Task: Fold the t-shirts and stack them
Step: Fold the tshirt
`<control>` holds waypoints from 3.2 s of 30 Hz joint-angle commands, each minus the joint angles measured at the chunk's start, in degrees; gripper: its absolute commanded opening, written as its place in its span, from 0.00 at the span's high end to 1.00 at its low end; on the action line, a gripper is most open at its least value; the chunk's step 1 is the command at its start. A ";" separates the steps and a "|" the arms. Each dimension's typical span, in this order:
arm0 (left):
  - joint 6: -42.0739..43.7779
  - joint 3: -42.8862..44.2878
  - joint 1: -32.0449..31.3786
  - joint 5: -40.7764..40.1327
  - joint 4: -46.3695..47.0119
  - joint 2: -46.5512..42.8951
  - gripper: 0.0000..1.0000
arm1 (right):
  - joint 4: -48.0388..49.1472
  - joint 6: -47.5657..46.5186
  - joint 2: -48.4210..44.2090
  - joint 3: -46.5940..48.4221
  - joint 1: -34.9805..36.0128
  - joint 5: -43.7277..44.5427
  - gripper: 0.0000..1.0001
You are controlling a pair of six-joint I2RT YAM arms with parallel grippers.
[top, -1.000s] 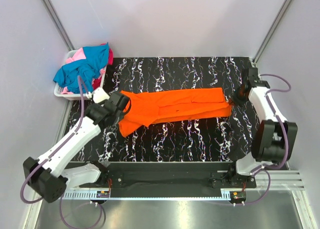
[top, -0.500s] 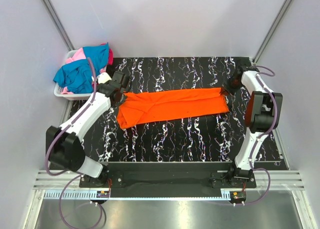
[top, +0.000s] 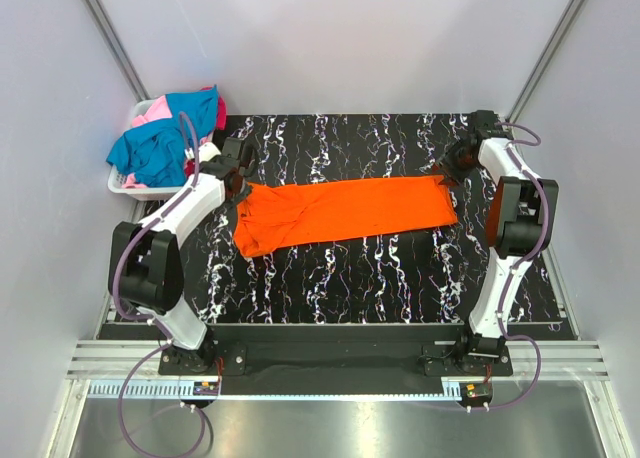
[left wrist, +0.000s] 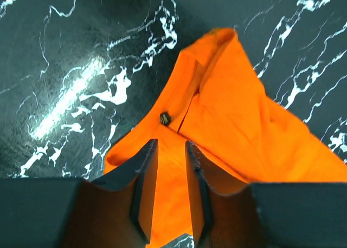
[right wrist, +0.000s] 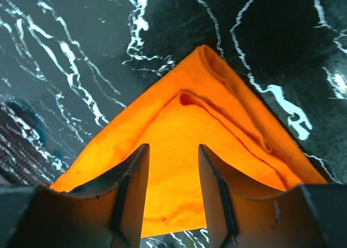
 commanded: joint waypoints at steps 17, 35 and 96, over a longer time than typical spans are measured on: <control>7.43 -0.64 0.00 27.30 2.93 1.43 0.60 | 1.87 -4.42 -5.77 -7.39 9.26 -7.64 0.54; 8.58 -16.19 -2.73 28.73 -3.48 -16.04 0.66 | -2.44 -6.18 3.99 4.04 29.05 -13.53 0.55; 5.59 -18.66 0.79 10.89 -2.08 -12.10 1.00 | -15.26 -6.10 4.87 -3.34 32.04 4.82 0.64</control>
